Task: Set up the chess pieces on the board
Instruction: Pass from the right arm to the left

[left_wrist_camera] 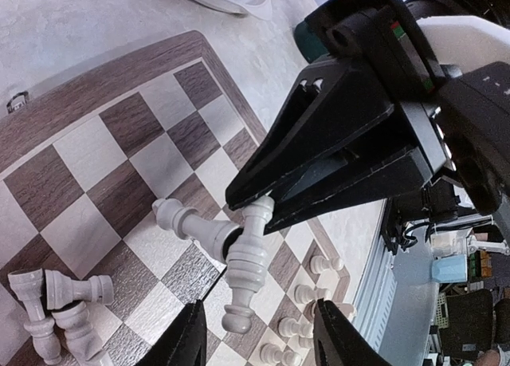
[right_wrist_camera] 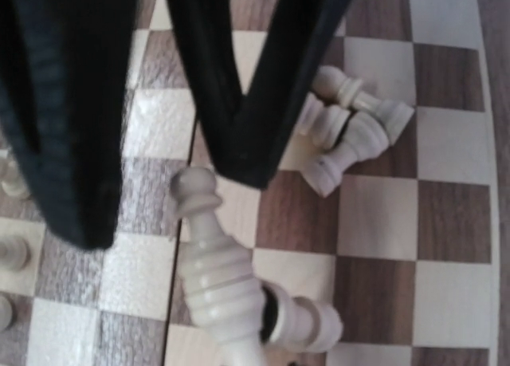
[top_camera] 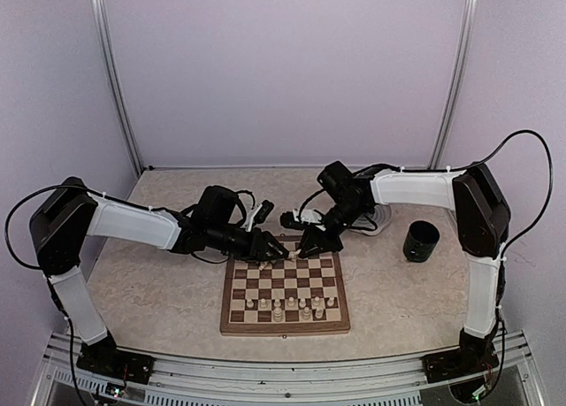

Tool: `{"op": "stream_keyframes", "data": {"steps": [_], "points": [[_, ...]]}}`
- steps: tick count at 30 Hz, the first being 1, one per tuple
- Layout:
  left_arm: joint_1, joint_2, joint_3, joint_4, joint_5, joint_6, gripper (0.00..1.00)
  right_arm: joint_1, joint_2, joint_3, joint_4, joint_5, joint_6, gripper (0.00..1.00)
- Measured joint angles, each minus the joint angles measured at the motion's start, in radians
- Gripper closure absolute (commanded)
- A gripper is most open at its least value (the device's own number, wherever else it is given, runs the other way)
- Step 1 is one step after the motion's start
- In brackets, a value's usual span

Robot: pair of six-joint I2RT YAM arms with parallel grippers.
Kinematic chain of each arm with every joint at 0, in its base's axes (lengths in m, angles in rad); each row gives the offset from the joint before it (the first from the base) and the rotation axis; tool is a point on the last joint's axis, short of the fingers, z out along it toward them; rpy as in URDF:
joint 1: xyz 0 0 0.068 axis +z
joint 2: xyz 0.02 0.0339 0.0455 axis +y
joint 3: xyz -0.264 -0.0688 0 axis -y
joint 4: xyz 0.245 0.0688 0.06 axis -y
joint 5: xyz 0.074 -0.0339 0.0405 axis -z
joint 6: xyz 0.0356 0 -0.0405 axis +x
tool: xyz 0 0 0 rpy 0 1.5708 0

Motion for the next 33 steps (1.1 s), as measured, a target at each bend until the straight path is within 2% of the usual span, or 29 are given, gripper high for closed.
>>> {"op": "stream_keyframes", "data": {"steps": [6, 20, 29, 33], "points": [[0.000, 0.000, 0.000, 0.021, 0.003, -0.017, 0.64, -0.012, 0.000, 0.000, 0.015, -0.021, 0.027, 0.91], [0.000, 0.005, -0.003, 0.057, 0.005, -0.049, 0.80, -0.022, 0.000, 0.000, 0.016, -0.056, 0.057, 0.91], [0.010, 0.009, -0.006, 0.057, -0.042, -0.071, 0.99, -0.032, 0.000, 0.000, 0.019, -0.082, 0.074, 0.91], [0.035, 0.006, -0.016, 0.040, -0.056, -0.072, 1.00, -0.037, 0.000, 0.000, 0.023, -0.092, 0.077, 0.91]]}}
